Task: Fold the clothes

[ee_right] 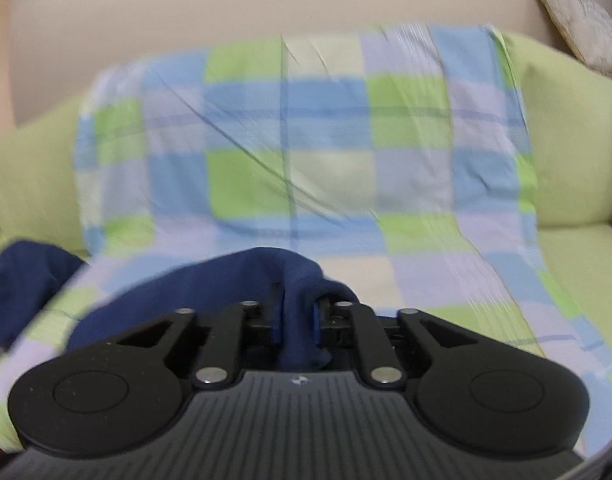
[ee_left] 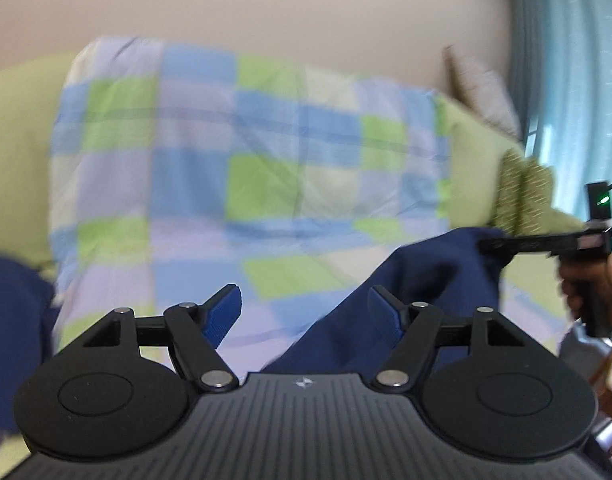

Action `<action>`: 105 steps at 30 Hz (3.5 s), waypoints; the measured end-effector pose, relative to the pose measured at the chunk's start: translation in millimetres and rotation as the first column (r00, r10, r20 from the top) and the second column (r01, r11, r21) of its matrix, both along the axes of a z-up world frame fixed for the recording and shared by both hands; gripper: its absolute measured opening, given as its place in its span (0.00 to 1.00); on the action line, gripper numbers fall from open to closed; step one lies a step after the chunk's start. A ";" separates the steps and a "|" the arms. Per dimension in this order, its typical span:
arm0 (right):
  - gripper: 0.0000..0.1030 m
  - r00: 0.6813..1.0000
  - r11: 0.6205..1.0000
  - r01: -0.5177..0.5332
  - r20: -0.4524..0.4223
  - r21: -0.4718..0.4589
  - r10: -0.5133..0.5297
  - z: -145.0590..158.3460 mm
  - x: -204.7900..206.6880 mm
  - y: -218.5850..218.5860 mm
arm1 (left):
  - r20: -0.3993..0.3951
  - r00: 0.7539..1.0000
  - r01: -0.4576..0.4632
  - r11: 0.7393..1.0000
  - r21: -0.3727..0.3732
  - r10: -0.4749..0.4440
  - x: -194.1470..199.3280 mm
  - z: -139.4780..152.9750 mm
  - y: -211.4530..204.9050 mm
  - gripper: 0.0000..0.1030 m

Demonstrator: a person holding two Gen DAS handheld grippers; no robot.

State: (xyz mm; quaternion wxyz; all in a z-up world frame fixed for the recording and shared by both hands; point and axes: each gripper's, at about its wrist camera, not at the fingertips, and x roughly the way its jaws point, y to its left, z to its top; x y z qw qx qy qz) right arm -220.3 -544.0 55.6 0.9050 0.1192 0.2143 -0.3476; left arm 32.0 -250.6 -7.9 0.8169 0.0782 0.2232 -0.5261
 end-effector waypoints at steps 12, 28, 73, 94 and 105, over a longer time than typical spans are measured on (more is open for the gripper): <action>0.58 0.722 0.586 -0.692 -0.415 -0.422 0.554 -10.0 28.3 162.5 | -0.008 0.998 0.067 0.985 0.158 -0.066 -42.4 -54.5 1.3 0.69; 0.61 0.225 0.083 -0.974 -0.850 -0.211 0.475 -89.3 118.1 205.7 | -0.255 0.952 0.206 0.972 0.113 -0.172 -77.8 -94.8 -18.7 0.69; 0.03 0.799 0.421 -0.596 -0.454 -0.684 0.393 3.7 64.0 156.1 | -0.149 0.977 0.171 0.979 0.115 -0.153 -84.9 -63.3 -15.4 0.02; 0.03 0.961 0.317 -0.085 0.007 -0.945 0.277 204.0 -87.0 257.6 | 0.607 0.767 0.055 0.921 -0.385 0.208 -166.3 262.0 82.7 0.01; 0.03 0.967 0.361 -0.034 0.061 -0.932 0.249 224.3 -78.6 214.0 | 0.644 0.728 0.029 0.927 -0.373 0.237 -145.4 290.7 10.3 0.01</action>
